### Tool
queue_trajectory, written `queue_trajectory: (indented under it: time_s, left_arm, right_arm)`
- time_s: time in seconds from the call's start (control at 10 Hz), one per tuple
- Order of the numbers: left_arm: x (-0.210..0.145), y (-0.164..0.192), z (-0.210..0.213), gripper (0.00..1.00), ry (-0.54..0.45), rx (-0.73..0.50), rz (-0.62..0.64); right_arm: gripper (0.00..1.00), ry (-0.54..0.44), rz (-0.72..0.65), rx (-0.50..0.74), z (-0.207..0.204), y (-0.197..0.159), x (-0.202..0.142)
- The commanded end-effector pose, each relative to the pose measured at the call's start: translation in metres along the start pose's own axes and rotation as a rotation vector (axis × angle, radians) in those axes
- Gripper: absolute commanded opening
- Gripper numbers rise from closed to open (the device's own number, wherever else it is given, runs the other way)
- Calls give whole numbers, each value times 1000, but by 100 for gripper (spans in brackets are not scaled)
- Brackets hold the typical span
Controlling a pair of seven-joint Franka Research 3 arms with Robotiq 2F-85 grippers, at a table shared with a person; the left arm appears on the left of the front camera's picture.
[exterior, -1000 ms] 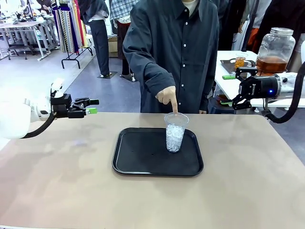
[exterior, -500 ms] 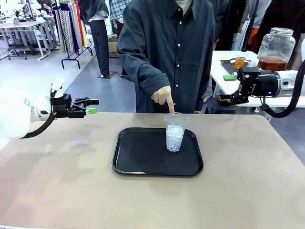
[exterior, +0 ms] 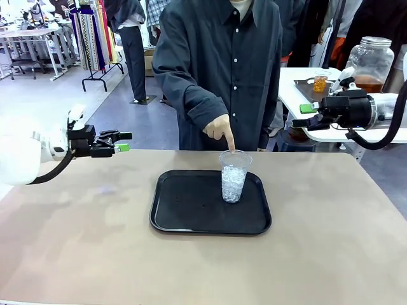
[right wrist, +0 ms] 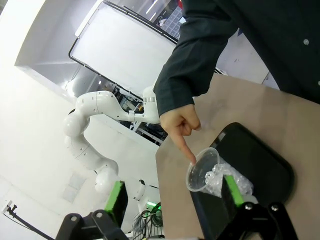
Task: Pour the drink into the iced cup.
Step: Pick up the iced cup indicated by the human and present it to them.
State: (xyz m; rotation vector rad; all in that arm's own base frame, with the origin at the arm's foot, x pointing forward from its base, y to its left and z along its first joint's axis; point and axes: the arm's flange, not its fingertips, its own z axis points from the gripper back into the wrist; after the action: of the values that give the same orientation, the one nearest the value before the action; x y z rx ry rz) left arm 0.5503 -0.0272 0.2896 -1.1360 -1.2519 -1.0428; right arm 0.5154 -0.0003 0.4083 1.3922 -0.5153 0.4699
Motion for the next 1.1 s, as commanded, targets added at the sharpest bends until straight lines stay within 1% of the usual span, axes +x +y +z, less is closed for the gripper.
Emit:
queue_trajectory:
  time_s: [0.0, 0.2, 0.3, 0.4, 0.5, 0.6, 0.7, 0.8, 0.9, 1.0]
  left_arm:
    - [5, -2, 0, 100, -5, -2, 0]
    - [5, -2, 0, 100, -5, -2, 0]
    - [5, -2, 0, 100, -5, -2, 0]
    - [5, -2, 0, 100, -5, -2, 0]
    - [5, -2, 0, 100, -5, -2, 0]
    - [5, -2, 0, 100, -5, -2, 0]
    - [5, -2, 0, 100, -5, -2, 0]
    - [5, -2, 0, 100, -5, -2, 0]
    - [5, -2, 0, 100, -5, -2, 0]
    - [5, -2, 0, 100, -5, -2, 0]
  right_arm:
    - [100, 5, -5, 8, -1, 0, 0]
    - [100, 1, -2, 1, 0, -1, -1]
    - [100, 10, 215, -37, -8, 0, -3]
    - [100, -1, 354, -38, -13, -6, -9]
    - [100, 15, 471, -19, -18, -16, -16]
    - [100, 36, 580, -20, -22, -25, -24]
    - [100, 55, 657, 10, -26, -33, -33]
    - [100, 75, 768, 31, -32, -45, -48]
    - [100, 38, 822, 54, -36, -52, -57]
    - [100, 6, 871, 51, -40, -59, -67]
